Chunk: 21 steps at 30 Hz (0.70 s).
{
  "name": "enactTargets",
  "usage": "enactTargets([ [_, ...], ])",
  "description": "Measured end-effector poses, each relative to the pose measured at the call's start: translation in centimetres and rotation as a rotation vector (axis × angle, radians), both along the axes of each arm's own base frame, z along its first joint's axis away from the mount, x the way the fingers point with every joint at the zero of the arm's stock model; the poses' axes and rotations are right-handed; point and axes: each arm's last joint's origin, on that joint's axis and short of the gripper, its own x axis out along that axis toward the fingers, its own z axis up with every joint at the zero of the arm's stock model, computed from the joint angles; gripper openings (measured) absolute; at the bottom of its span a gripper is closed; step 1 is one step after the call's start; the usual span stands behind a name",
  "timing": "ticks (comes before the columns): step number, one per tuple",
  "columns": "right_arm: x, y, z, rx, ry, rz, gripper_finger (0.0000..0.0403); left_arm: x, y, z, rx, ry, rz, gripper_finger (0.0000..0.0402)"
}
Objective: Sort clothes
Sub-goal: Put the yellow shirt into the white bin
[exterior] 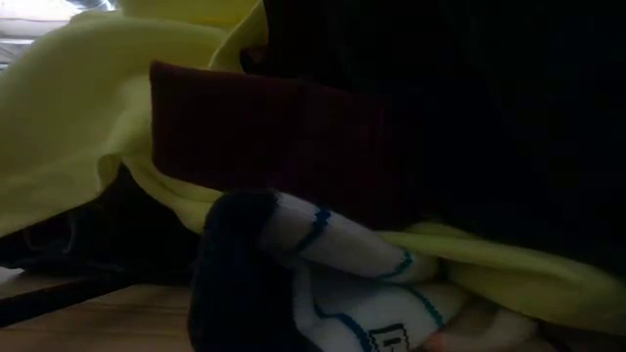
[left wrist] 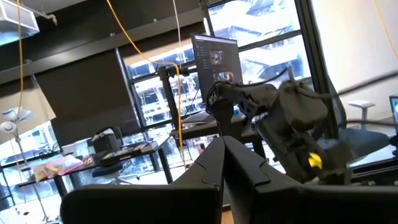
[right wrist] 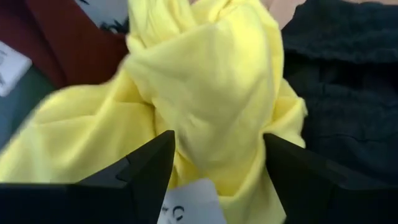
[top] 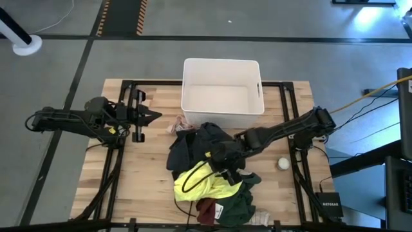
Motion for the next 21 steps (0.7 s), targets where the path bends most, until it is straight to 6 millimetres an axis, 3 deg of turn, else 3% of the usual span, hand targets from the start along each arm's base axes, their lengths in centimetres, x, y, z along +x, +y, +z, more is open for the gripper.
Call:
enactTargets([
  [7, 1.4, 0.2, -1.5, -0.078, -0.041, -0.006, 0.026, 0.0, 0.0, 0.0, -0.005, 0.005, -0.001, 0.0],
  [10, 1.5, 0.2, -1.7, -0.082, -0.038, -0.007, 0.024, 0.0, 0.0, -0.1, -0.005, 0.014, -0.001, 0.0],
  [14, 1.5, 0.2, -1.7, -0.083, -0.037, -0.008, 0.0167, 0.1, 0.0, -0.2, 0.001, 0.021, 0.0, 0.0],
  [19, 1.4, 0.2, -1.7, -0.086, -0.025, -0.009, 0.0038, 0.1, 0.0, -0.2, 0.003, 0.021, 0.001, 0.0],
  [21, 1.2, 0.1, -1.3, -0.091, -0.005, -0.009, 0.0025, 0.1, 0.0, -0.2, 0.006, 0.022, 0.002, 0.0],
])
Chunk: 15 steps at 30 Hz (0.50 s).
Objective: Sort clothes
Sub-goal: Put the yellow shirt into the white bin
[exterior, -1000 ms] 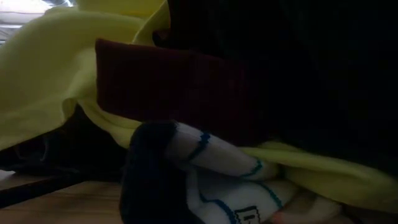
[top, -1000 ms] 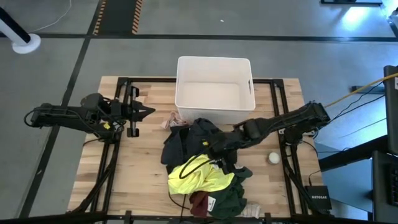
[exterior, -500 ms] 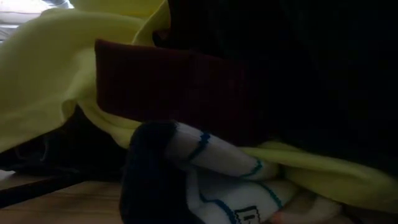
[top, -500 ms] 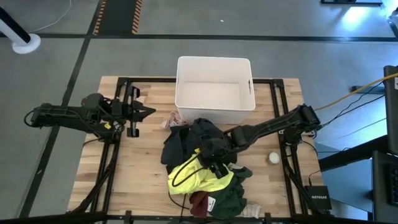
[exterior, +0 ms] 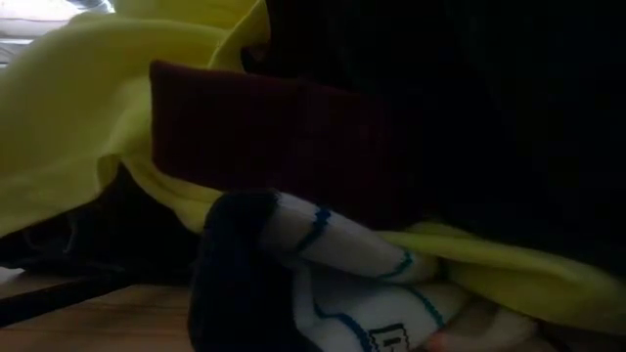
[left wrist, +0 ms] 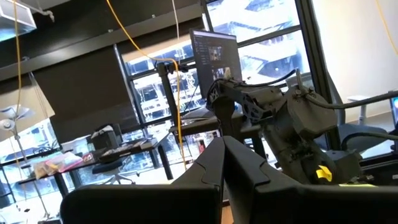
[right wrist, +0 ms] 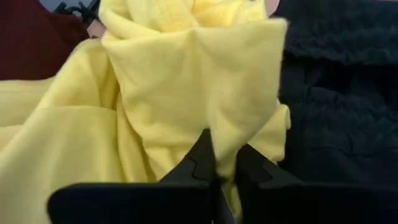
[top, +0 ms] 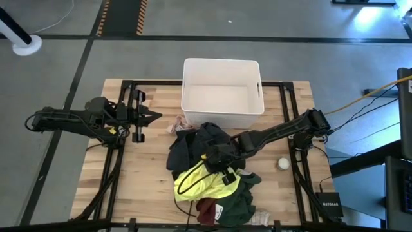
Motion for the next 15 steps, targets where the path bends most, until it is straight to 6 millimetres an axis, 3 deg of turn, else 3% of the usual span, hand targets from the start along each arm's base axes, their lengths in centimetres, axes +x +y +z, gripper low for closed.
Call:
enactTargets([
  [6, -0.2, 0.1, 3.0, -0.054, -0.025, -0.037, 0.0054, 0.0, 0.0, 0.0, 0.012, 0.0, 0.004, 0.0],
  [15, -1.5, -0.5, 10.7, -0.061, -0.179, -0.049, 0.0029, 0.0, 0.0, 0.0, 0.011, 0.0, 0.004, 0.0],
])
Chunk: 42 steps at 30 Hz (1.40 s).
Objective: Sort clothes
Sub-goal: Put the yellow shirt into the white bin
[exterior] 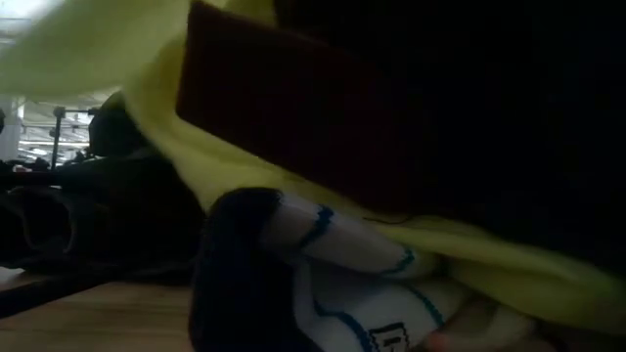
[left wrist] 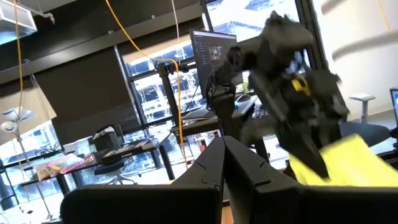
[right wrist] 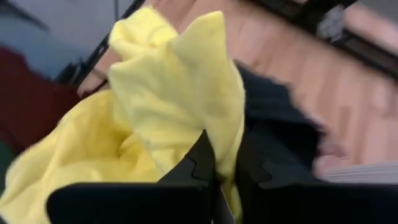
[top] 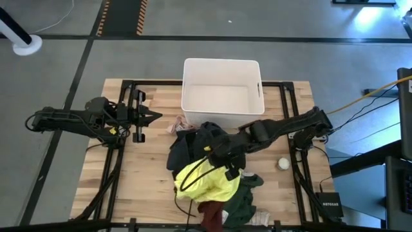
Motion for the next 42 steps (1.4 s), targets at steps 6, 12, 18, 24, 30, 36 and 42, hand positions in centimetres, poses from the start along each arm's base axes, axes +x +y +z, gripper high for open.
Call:
enactTargets([
  [6, -2.2, -1.2, 4.8, -0.048, -0.144, -0.088, 0.0054, 0.0, 0.0, 0.0, -0.001, 0.0, 0.0, 0.0],
  [12, -5.2, -2.6, 9.0, -0.157, -0.31, -0.184, 0.0035, 0.0, 0.0, 0.0, 0.002, 0.0, 0.001, 0.0],
  [18, -7.9, -4.0, 12.7, -0.277, -0.474, -0.315, 0.0048, 0.0, 0.0, 0.0, 0.002, 0.0, 0.001, 0.0],
  [24, -9.7, -6.5, 16.3, -0.354, -0.609, -0.466, 0.0046, 0.0, 0.0, 0.0, 0.002, 0.0, 0.001, 0.0],
  [30, -10.8, -10.3, 18.9, -0.384, -0.724, -0.617, 0.0043, 0.0, 0.0, 0.0, 0.004, 0.0, 0.006, 0.0],
  [36, -11.1, -13.7, 20.6, -0.454, -0.84, -0.741, 0.0044, 0.0, 0.0, 0.0, 0.004, 0.0, 0.006, 0.0],
  [42, -11.6, -16.4, 22.4, -0.536, -0.994, -0.839, 0.0043, 0.0, 0.0, 0.0, 0.004, 0.0, 0.006, 0.0],
])
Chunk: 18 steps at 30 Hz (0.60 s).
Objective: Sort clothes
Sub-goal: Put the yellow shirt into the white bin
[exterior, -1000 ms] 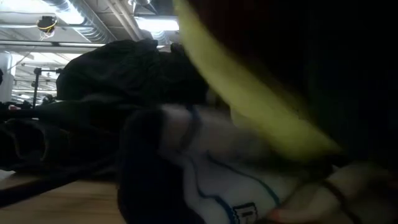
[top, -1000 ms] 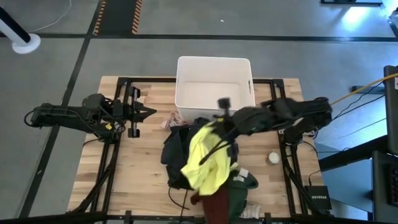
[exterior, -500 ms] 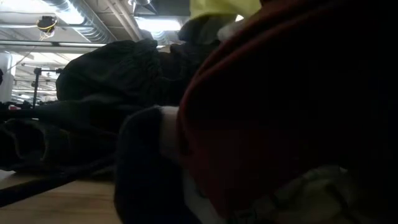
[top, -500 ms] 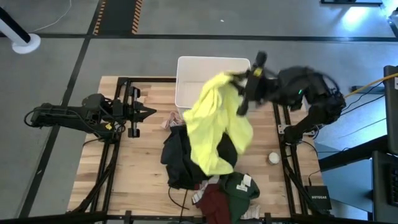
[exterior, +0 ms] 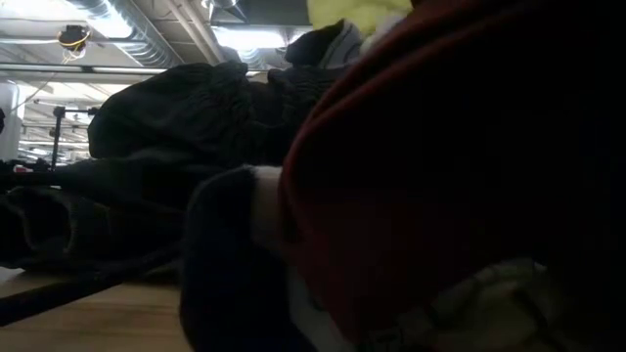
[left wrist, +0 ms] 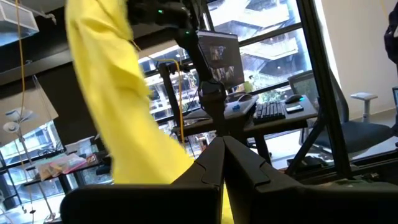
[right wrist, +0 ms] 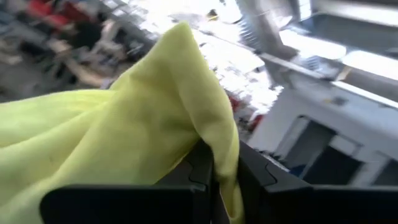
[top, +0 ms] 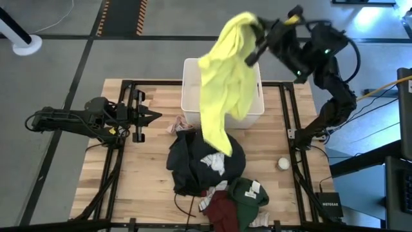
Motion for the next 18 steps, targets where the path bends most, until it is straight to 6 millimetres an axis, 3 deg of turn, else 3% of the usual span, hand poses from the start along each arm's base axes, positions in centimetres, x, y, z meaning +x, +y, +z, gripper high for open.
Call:
enactTargets([
  [9, -1.5, -3.1, 1.5, -0.058, -0.15, -0.155, 0.0043, 0.0, 0.0, 0.0, 0.005, 0.0, 0.001, 0.0],
  [18, -0.7, -4.2, -0.5, 0.044, 0.006, -0.162, 0.0048, 0.0, 0.0, 0.0, 0.009, 0.001, 0.004, 0.0],
])
